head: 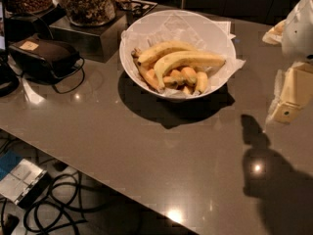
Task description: Pick banana from white bowl
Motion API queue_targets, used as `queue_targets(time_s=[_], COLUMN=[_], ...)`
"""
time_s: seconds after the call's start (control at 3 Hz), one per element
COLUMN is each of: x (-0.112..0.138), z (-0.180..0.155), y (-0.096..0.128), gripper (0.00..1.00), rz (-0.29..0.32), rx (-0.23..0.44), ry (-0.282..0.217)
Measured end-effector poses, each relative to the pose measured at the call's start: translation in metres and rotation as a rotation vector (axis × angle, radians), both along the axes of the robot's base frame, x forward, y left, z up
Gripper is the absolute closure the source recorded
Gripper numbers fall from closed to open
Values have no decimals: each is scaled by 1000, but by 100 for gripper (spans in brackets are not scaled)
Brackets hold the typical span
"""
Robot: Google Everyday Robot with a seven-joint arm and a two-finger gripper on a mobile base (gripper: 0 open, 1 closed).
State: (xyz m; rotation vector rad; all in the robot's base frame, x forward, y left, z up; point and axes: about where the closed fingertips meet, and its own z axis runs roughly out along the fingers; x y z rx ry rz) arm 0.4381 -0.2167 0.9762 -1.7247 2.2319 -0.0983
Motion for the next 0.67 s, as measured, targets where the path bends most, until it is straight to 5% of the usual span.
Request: queue_targets(time_s=[0.67], x=[3], z=[2], y=[2], gripper=[0], rz=[-29], rx=[-33], ry=[0])
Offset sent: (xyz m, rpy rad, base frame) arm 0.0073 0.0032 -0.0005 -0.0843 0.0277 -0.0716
